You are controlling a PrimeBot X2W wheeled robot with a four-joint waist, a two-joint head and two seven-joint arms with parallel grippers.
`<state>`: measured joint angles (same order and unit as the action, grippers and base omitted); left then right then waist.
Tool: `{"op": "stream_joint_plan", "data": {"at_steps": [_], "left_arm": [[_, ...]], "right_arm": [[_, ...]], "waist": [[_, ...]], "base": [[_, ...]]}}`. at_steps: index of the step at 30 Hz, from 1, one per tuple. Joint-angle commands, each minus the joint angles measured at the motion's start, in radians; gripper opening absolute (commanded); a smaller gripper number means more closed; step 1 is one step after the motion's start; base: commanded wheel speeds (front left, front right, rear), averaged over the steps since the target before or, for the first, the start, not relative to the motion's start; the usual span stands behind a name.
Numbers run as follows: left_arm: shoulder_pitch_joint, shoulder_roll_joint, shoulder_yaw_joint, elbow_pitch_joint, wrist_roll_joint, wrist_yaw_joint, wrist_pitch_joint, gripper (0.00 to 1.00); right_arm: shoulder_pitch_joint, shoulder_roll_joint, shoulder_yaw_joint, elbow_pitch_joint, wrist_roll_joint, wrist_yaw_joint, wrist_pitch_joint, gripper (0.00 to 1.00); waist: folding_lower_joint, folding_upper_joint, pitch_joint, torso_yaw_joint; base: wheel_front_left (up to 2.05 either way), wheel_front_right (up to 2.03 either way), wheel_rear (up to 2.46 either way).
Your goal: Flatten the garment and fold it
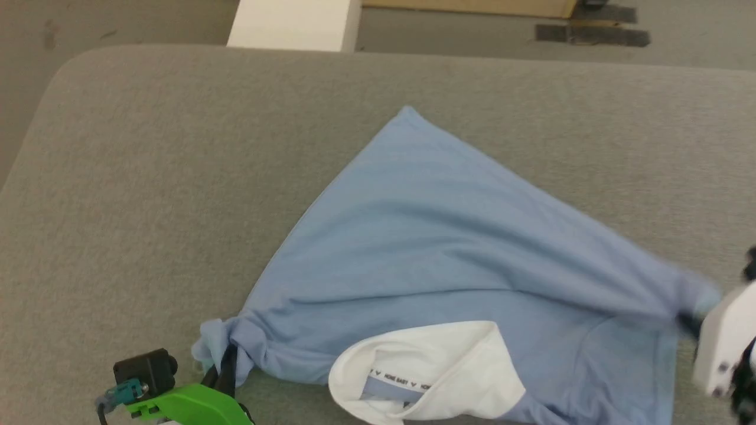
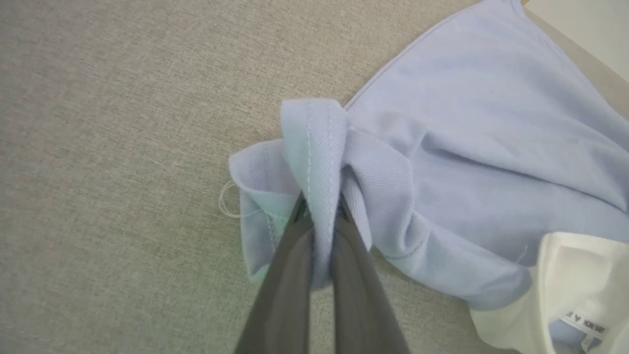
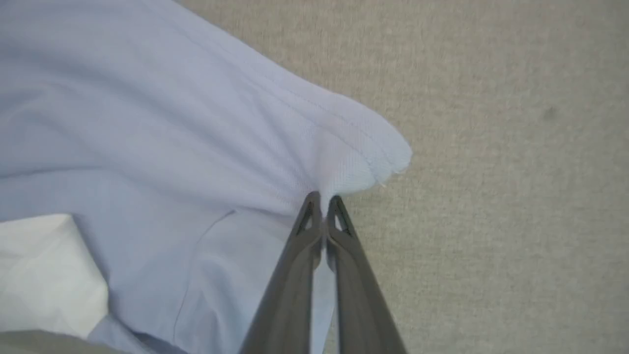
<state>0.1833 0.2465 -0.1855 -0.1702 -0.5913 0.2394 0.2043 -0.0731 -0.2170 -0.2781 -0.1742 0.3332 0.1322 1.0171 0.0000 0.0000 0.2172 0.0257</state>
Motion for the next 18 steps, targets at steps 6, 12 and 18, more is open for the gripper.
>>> {"op": "stream_joint_plan", "data": {"at_steps": [6,12,18], "left_arm": [[0.029,0.0,-0.009,0.027,-0.012,0.004,0.008,0.0],[0.049,0.0,-0.007,0.039,-0.022,0.009,0.01,0.0],[0.058,0.01,0.006,0.033,-0.023,0.015,0.0,0.0]], "right_arm": [[0.207,0.094,0.088,0.049,0.014,-0.002,-0.02,0.0],[0.254,0.123,0.119,0.094,0.059,-0.002,-0.096,0.82],[0.073,0.103,0.117,0.003,0.128,-0.002,-0.366,1.0]], "waist": [[0.0,0.0,-0.147,-0.119],[0.0,0.0,-0.172,-0.116],[0.0,0.0,-0.162,-0.101]], "base": [[0.0,0.0,0.0],[0.0,0.0,0.0],[0.0,0.0,0.0]]}}
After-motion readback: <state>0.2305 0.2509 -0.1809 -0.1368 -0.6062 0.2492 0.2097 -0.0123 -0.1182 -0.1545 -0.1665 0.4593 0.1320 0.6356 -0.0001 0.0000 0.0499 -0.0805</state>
